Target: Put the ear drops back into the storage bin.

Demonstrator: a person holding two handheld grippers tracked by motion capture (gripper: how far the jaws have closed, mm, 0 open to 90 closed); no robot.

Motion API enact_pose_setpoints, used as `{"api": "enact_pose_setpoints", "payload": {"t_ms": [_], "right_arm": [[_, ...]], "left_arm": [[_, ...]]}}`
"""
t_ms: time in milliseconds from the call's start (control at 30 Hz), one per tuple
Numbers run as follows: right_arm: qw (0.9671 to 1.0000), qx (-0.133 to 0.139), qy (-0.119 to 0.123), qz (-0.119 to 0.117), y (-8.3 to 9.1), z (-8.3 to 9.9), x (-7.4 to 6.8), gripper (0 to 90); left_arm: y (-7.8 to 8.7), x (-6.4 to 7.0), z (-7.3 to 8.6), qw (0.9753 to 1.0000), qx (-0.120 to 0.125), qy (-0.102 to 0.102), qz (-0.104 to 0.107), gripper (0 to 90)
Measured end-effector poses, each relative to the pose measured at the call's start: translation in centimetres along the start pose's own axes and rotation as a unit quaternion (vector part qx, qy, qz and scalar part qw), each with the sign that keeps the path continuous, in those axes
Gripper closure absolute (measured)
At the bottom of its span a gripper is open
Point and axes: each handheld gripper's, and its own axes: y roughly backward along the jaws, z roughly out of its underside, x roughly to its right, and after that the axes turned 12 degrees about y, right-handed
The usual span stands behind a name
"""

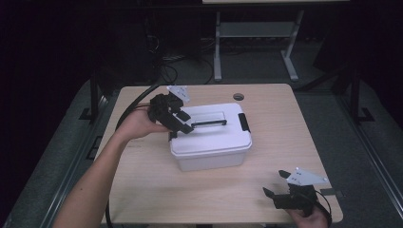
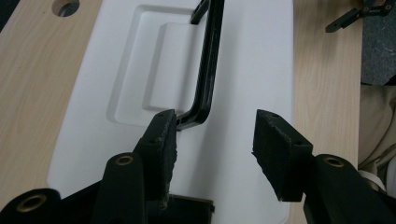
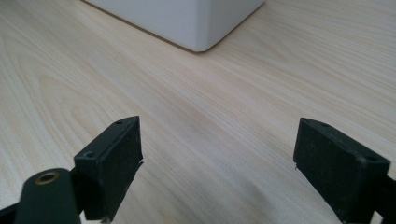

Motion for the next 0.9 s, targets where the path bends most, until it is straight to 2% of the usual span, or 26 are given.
{"api": "enact_pose_setpoints", "payload": {"t_ms": [433, 900], "right_arm": [[1.0, -0.001, -0.003, 0.003, 0.0, 0.0, 0.1, 14.8], [1.0, -0.003, 0.001, 0.003, -0.1, 0.0, 0.1, 14.9]], "left_arm": [[0.7, 0.0, 2.0, 0.9998, 0.011, 0.015, -0.002, 47.3], [1.4, -0.3, 4.0, 0.9995, 0.011, 0.031, -0.006, 46.6]]}}
